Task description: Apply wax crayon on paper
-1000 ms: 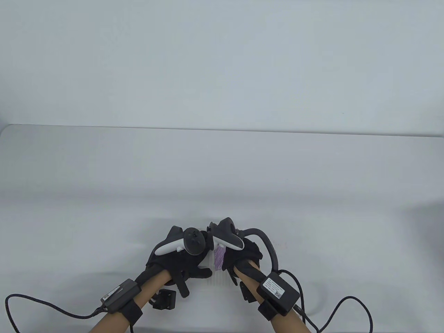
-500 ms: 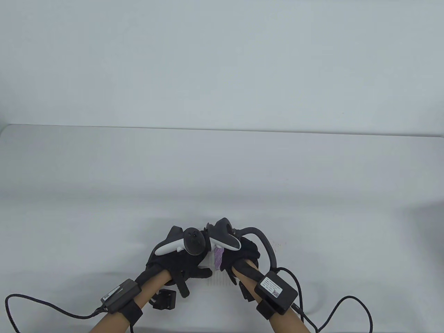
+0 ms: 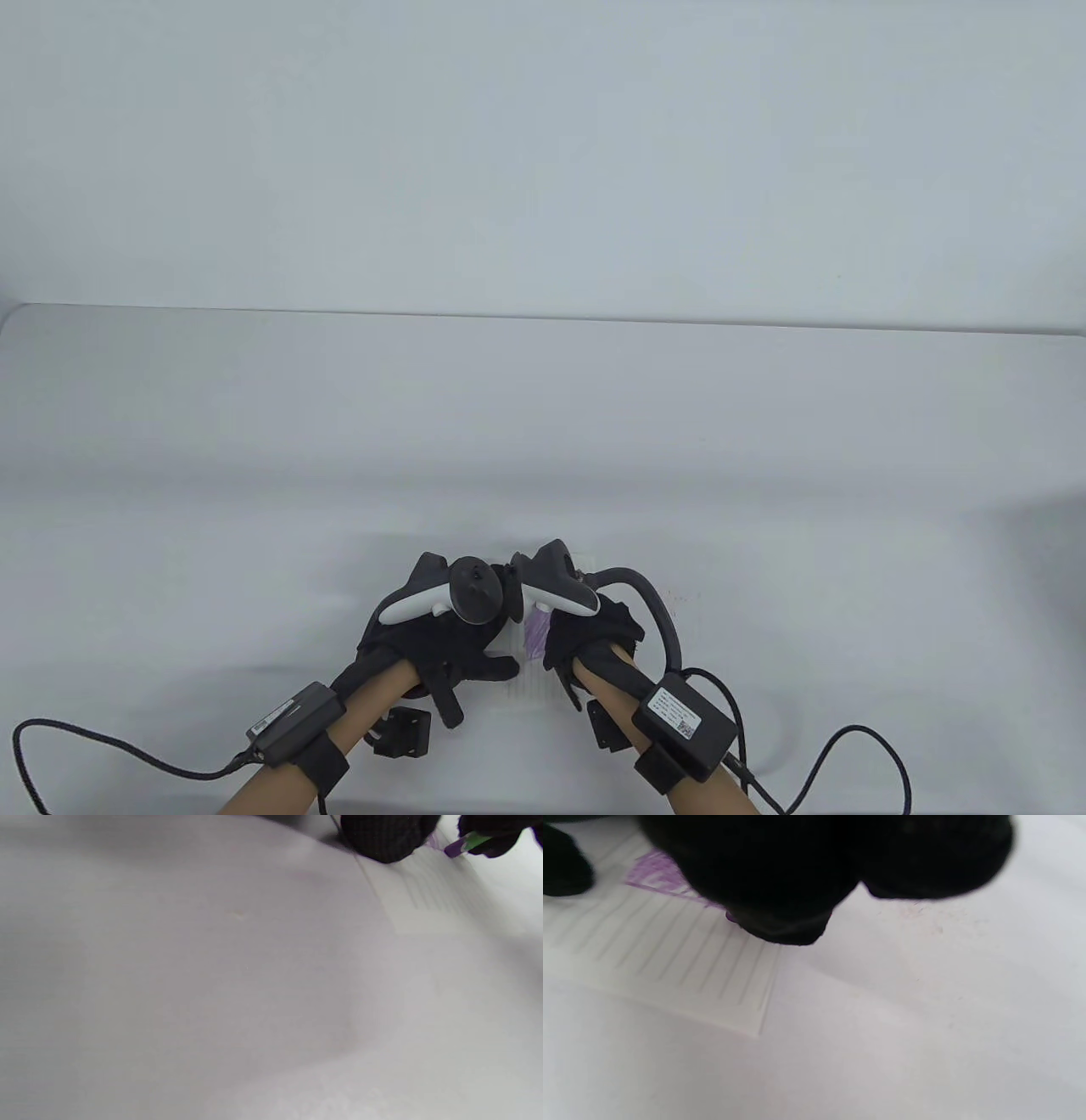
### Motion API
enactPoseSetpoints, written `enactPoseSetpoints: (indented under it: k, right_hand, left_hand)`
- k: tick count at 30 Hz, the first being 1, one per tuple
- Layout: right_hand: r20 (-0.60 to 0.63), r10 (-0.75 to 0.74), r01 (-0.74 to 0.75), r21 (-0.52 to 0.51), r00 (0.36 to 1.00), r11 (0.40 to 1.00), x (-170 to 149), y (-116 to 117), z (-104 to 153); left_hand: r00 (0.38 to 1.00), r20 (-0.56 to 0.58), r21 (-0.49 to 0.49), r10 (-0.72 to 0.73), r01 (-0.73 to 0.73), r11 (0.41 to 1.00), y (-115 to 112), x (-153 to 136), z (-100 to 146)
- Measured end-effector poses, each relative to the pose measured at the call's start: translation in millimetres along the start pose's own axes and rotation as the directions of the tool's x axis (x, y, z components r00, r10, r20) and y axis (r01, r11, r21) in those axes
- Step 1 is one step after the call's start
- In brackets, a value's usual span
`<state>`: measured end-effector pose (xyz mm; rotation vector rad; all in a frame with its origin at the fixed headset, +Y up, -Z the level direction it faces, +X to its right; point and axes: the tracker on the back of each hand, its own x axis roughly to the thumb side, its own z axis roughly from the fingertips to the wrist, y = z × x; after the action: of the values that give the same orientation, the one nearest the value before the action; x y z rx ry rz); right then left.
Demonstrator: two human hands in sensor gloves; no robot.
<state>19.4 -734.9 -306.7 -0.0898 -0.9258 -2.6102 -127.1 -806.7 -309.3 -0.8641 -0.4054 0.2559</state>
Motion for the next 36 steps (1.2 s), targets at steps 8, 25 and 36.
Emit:
enactPoseSetpoints:
  k: [8, 25, 36]
  right_hand:
    - [0.063, -0.082, 0.083, -0.022, 0.995, 0.996, -1, 2, 0]
    - [0.116, -0.093, 0.093, 0.009, 0.989, 0.996, -7, 9, -1]
    - [0.110, -0.090, 0.091, -0.004, 0.990, 0.996, -8, 10, -4]
  left_hand:
    - [1.000, 0.002, -0.002, 0.004, -0.004, 1.000, 0, 0, 0]
    - [1.000, 0.001, 0.000, 0.003, -0.003, 1.000, 0, 0, 0]
    - [1.000, 0.001, -0.002, 0.003, -0.003, 1.000, 0, 0, 0]
